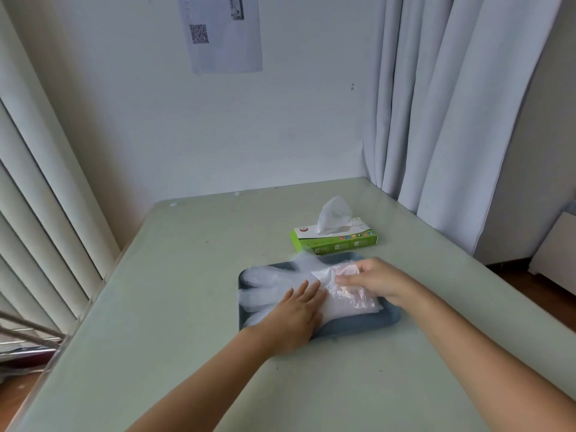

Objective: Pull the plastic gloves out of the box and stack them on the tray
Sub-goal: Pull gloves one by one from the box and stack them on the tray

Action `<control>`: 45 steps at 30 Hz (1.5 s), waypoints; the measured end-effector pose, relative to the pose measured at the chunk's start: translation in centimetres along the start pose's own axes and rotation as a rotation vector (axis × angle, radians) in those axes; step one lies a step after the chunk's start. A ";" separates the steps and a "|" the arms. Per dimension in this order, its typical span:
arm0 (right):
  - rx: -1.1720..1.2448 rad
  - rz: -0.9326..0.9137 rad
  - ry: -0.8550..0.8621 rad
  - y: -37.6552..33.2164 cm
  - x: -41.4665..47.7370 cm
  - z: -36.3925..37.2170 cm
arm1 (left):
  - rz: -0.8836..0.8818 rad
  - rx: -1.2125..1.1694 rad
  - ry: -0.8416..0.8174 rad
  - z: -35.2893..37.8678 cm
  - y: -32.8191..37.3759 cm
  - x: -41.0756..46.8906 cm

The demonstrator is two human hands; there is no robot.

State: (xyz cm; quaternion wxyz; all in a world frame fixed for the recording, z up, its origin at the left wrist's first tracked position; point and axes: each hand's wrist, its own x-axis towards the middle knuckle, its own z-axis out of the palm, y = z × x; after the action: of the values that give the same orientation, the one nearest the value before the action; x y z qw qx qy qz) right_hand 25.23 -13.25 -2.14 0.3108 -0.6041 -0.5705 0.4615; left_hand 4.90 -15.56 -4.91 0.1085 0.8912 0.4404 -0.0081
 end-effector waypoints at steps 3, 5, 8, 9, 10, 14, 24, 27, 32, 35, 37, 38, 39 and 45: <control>0.071 0.075 -0.015 -0.7 1.6 -1.6 | 0.028 0.007 -0.040 -0.1 -0.2 0.1; 0.067 0.148 -0.120 -1.9 2.7 -2.5 | 0.039 0.022 -0.049 -0.1 -0.2 0.3; -0.106 0.234 -0.269 -3.6 4.4 -2.8 | 0.058 0.035 -0.049 0.1 -0.4 0.4; -0.147 0.249 -0.312 -4.0 4.7 -2.6 | 0.065 0.038 -0.047 0.1 -0.3 0.4; -0.157 0.261 -0.362 -4.4 5.3 -2.4 | 0.071 0.039 -0.044 0.1 -0.4 0.5; -0.141 0.166 -0.490 -5.3 7.1 -1.6 | 0.085 0.043 -0.051 0.1 -0.4 0.6; -0.081 0.038 -0.580 -5.4 7.5 -1.6 | 0.084 0.025 -0.058 -0.1 -0.2 0.3; -0.362 0.106 -0.474 -5.9 6.4 -1.1 | 0.075 -0.021 -0.076 -0.4 -0.1 0.1; -0.356 -0.167 -0.362 -5.1 4.6 1.0 | 0.069 -0.081 -0.094 -0.6 0.1 0.0; -0.212 -0.301 -0.333 -4.7 3.2 1.7 | 0.068 -0.127 -0.079 -0.3 -0.2 -0.1; -0.166 -0.367 -0.324 -4.1 2.8 1.4 | 0.064 -0.140 -0.073 -0.1 -0.3 0.0; -0.135 -0.388 -0.322 -3.7 2.6 1.0 | 0.062 -0.140 -0.070 0.0 -0.4 0.0; -0.097 -0.400 -0.323 -3.3 2.5 0.4 | 0.059 -0.140 -0.064 0.0 -0.4 0.0; -0.130 -0.138 0.004 -1.9 2.9 -1.5 | 0.059 -0.198 0.041 0.6 -0.5 0.1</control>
State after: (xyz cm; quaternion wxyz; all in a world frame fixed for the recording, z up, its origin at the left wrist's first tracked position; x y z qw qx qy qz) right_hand 25.59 -9.91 -0.43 0.3031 -0.5832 -0.6390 0.3996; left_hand 4.55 -15.30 -5.56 0.1870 0.8887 0.4148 0.0566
